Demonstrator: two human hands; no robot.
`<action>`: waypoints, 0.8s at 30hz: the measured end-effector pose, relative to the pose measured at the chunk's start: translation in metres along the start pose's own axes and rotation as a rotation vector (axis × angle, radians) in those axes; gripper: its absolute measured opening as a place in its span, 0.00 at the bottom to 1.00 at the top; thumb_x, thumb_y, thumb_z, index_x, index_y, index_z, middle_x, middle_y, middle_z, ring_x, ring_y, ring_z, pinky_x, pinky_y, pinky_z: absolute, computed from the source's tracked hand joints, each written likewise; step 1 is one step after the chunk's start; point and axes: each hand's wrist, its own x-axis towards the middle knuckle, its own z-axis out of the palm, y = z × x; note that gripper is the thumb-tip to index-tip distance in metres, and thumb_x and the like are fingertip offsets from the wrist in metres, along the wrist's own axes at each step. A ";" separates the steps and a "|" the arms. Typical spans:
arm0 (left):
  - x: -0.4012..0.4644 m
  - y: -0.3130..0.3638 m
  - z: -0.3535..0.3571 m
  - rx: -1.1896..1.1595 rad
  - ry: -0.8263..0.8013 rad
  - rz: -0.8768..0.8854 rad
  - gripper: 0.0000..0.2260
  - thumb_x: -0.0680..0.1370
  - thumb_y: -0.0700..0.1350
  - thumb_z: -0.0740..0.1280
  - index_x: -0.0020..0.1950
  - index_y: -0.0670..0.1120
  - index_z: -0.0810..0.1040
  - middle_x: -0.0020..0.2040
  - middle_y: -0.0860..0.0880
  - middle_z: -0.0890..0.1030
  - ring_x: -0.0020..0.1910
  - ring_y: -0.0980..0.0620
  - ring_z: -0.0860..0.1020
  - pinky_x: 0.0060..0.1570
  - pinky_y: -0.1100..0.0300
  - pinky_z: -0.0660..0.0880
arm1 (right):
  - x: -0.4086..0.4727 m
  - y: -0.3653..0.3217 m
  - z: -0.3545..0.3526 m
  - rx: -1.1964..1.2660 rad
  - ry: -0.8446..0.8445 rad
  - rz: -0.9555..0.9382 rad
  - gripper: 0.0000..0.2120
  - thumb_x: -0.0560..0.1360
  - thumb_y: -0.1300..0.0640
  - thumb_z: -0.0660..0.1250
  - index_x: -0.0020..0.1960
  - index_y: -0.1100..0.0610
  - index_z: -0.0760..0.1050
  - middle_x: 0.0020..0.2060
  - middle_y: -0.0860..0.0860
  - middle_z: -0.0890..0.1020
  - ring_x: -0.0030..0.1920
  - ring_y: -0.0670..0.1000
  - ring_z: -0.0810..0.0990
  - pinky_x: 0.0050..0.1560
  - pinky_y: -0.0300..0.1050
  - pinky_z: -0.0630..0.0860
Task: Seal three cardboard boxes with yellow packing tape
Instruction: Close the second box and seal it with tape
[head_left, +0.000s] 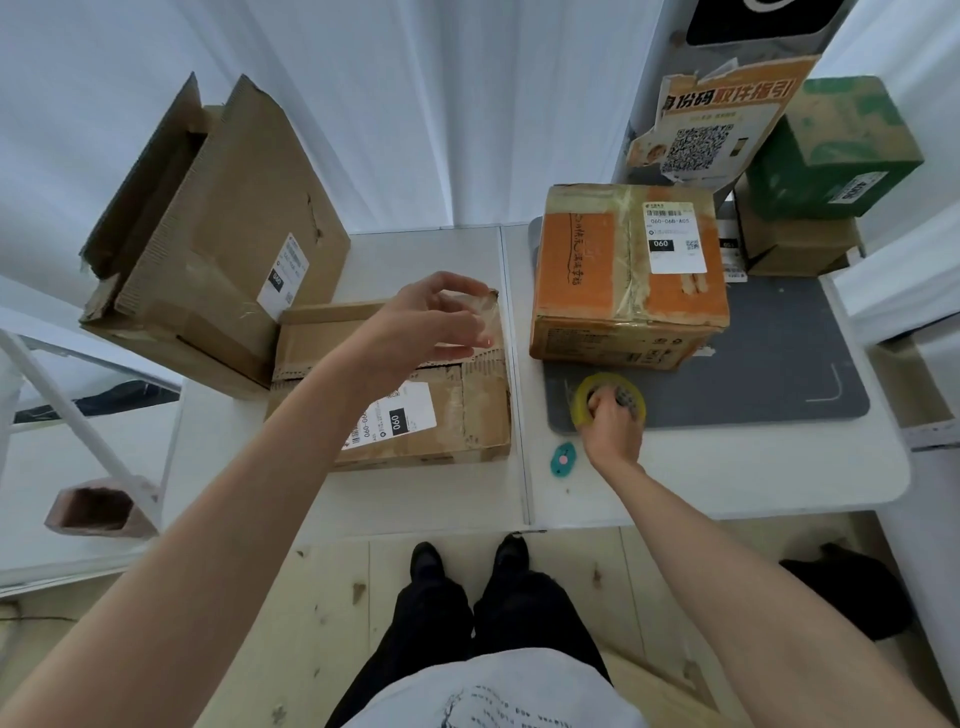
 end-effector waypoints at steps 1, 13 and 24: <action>0.000 0.000 -0.001 0.007 -0.007 0.005 0.16 0.78 0.34 0.70 0.65 0.45 0.77 0.53 0.44 0.78 0.52 0.45 0.85 0.62 0.50 0.79 | 0.001 0.001 0.001 0.021 -0.033 0.010 0.09 0.76 0.67 0.69 0.52 0.58 0.73 0.46 0.56 0.82 0.50 0.60 0.80 0.48 0.48 0.72; 0.007 -0.016 -0.009 -0.090 0.050 0.035 0.15 0.79 0.38 0.71 0.66 0.43 0.77 0.58 0.40 0.76 0.53 0.42 0.85 0.60 0.51 0.80 | -0.059 -0.127 -0.093 1.598 -0.552 -0.032 0.19 0.80 0.48 0.65 0.61 0.62 0.78 0.53 0.59 0.83 0.57 0.57 0.83 0.66 0.53 0.77; 0.002 -0.035 -0.021 -0.274 0.138 0.074 0.15 0.81 0.40 0.69 0.67 0.43 0.75 0.59 0.44 0.78 0.53 0.40 0.85 0.64 0.45 0.78 | -0.060 -0.151 -0.095 1.511 -0.440 0.035 0.02 0.78 0.64 0.70 0.49 0.59 0.79 0.42 0.52 0.81 0.46 0.49 0.80 0.53 0.44 0.79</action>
